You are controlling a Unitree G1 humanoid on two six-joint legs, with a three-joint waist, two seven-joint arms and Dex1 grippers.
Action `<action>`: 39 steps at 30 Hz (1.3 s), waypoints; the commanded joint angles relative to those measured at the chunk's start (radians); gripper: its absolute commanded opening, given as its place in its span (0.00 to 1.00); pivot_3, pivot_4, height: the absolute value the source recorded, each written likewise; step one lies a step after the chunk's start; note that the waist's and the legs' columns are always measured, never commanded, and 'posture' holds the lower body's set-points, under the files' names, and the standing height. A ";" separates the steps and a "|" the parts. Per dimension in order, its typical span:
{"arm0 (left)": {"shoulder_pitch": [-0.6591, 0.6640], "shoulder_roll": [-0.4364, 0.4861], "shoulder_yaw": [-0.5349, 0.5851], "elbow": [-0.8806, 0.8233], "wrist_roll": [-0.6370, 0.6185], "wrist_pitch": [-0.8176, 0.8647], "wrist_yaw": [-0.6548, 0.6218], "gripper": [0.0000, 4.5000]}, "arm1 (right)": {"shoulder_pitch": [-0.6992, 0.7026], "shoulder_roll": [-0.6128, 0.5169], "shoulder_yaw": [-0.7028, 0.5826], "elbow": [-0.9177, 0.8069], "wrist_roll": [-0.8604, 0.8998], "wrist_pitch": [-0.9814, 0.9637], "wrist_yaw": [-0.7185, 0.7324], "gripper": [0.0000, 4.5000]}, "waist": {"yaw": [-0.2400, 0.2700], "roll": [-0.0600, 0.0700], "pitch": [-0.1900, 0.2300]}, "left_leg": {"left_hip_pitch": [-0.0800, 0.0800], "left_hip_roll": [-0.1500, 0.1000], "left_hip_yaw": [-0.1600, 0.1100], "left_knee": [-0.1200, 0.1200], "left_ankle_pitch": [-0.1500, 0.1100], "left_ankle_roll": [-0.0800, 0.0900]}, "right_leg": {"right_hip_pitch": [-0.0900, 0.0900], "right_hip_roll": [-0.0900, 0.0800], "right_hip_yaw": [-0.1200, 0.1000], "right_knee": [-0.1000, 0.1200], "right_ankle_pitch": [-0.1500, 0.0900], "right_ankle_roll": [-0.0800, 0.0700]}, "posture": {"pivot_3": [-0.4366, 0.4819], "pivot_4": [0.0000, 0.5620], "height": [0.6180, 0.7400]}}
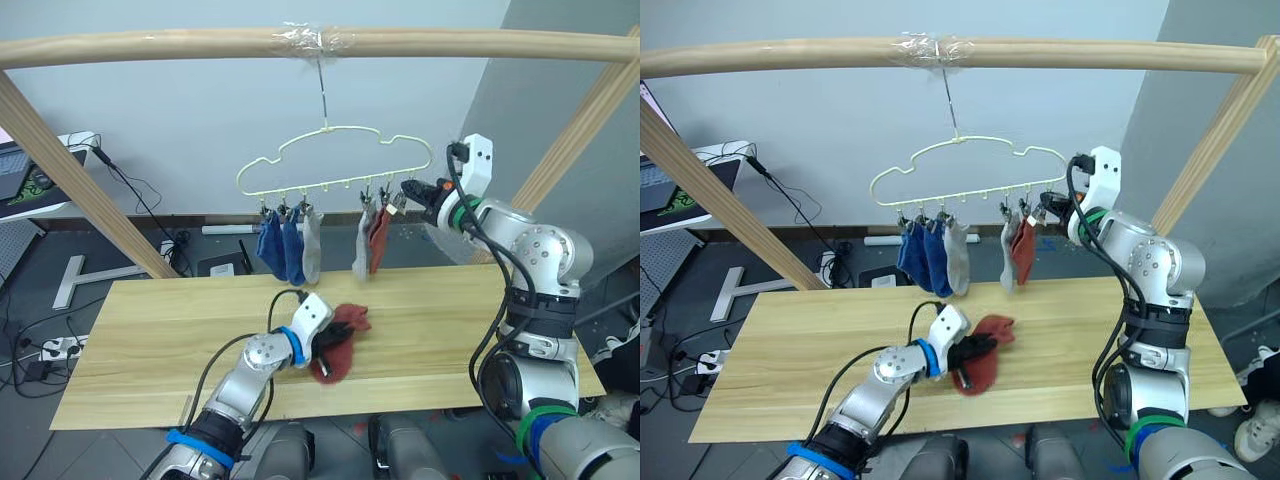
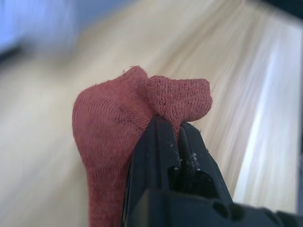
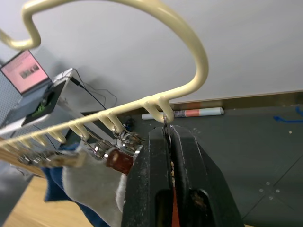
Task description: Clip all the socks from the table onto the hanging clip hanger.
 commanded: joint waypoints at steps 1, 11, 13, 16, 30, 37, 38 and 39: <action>-0.048 -0.029 0.046 -0.072 -0.023 -0.159 0.047 0.00 | -0.041 0.014 -0.079 -0.014 0.057 0.077 -0.045 0.00 | 0.000 0.000 0.000 | 0.000 0.000 0.000 0.000 0.000 0.000 | 0.000 0.000 0.000 0.000 0.000 0.000 | 0.41 0.31 1.00; -0.162 -0.091 0.057 -0.047 0.019 -0.300 0.156 0.00 | -0.074 0.059 -0.175 -0.021 0.112 0.190 -0.125 0.00 | 0.001 0.000 0.000 | -0.003 0.000 0.000 0.001 0.000 0.001 | -0.001 0.000 0.000 0.000 0.000 0.000 | 0.39 0.32 1.00; -0.168 -0.092 0.057 -0.037 0.027 -0.320 0.167 0.00 | -0.076 0.064 -0.187 -0.025 0.117 0.202 -0.137 0.00 | -0.002 0.000 0.000 | -0.003 -0.001 0.001 0.001 0.000 0.001 | -0.001 0.000 0.001 -0.001 0.001 0.001 | 0.39 0.32 1.00; -0.183 -0.091 0.061 -0.006 0.035 -0.343 0.179 0.00 | -0.081 0.073 -0.207 -0.029 0.128 0.226 -0.153 0.00 | -0.004 0.000 0.000 | -0.002 0.000 0.001 0.000 -0.001 0.002 | -0.001 0.000 0.000 -0.001 0.001 0.001 | 0.39 0.32 1.00; -0.156 -0.133 0.050 -0.018 -0.073 -0.268 0.107 0.00 | -0.106 0.101 -0.263 -0.038 0.146 0.277 -0.182 0.00 | -0.009 0.000 0.000 | -0.004 0.000 0.001 0.000 -0.001 0.002 | -0.001 0.001 -0.001 -0.001 0.000 0.001 | 0.38 0.33 1.00; -0.172 -0.158 0.075 -0.005 -0.113 -0.222 0.108 0.00 | -0.115 0.107 -0.279 -0.041 0.149 0.299 -0.186 0.00 | -0.010 0.000 0.000 | -0.004 0.000 0.001 0.000 -0.001 0.002 | -0.001 0.001 -0.001 -0.001 0.000 0.001 | 0.38 0.33 1.00; -0.175 -0.158 0.077 -0.003 -0.111 -0.223 0.110 0.00 | -0.117 0.109 -0.281 -0.042 0.148 0.303 -0.186 0.00 | -0.010 0.000 0.000 | -0.004 0.000 0.001 0.000 -0.001 0.002 | -0.001 0.001 -0.001 -0.001 0.000 0.001 | 0.38 0.33 1.00; -0.180 -0.157 0.078 0.001 -0.105 -0.229 0.115 0.00 | -0.117 0.111 -0.282 -0.044 0.148 0.306 -0.186 0.00 | -0.010 0.000 0.000 | -0.004 0.000 0.001 0.000 -0.001 0.002 | -0.001 0.001 -0.001 -0.001 0.000 0.001 | 0.38 0.33 1.00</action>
